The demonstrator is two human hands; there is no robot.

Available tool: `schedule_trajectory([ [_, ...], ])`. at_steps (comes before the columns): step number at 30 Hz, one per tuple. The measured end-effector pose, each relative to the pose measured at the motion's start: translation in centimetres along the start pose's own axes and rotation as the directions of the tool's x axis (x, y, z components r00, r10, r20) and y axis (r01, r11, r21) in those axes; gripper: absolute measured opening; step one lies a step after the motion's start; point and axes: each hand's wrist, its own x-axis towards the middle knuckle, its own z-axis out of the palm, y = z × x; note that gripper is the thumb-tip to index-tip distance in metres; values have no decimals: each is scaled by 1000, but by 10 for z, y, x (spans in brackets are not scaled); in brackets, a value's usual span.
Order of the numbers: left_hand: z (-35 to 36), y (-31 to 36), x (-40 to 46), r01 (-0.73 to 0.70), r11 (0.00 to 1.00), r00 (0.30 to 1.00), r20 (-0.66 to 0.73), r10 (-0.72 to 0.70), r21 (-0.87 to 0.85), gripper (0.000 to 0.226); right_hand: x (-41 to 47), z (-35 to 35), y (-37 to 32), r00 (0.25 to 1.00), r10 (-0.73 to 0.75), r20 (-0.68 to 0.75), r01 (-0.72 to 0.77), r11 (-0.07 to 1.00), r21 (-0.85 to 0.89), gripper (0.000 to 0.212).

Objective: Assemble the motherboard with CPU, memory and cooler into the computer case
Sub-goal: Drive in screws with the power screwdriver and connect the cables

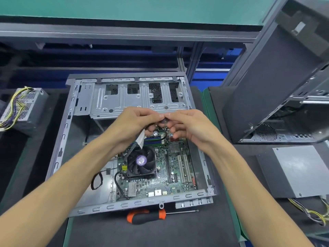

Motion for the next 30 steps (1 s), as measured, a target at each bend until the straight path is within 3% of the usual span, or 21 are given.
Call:
schedule_trajectory([
  [5, 5, 15, 8, 13, 999, 1000, -23, -14, -39, 14, -1, -6, -8, 995, 78, 64, -76, 997, -30, 23],
  [10, 12, 23, 8, -67, 997, 997, 24, 68, -36, 20, 0, -11, -15, 995, 103, -9, -101, 987, 122, 18],
  [16, 30, 18, 11, -193, 979, 974, -107, 199, 68, 16, -4, -17, -14, 985, 150, 86, -172, 899, 403, 14],
  [21, 39, 16, 9, -245, 960, 959, -115, 260, 135, 12, -6, -23, -11, 984, 155, 86, -177, 889, 422, 14],
  [23, 40, 17, 8, -286, 919, 941, -101, 322, 271, 10, -7, -25, -10, 984, 153, 93, -179, 893, 413, 14],
  [26, 40, 17, 10, -314, 826, 906, -112, 408, 468, 9, -10, -26, -6, 995, 96, 25, -99, 969, 228, 20],
  [28, 40, 12, 11, -303, 822, 911, -105, 398, 483, 10, -9, -28, -2, 991, -40, -128, 25, 992, -121, 26],
  [30, 39, 0, 12, -280, 812, 931, -62, 360, 512, 10, -8, -34, 2, 922, -247, -297, 85, 880, -468, 26],
])
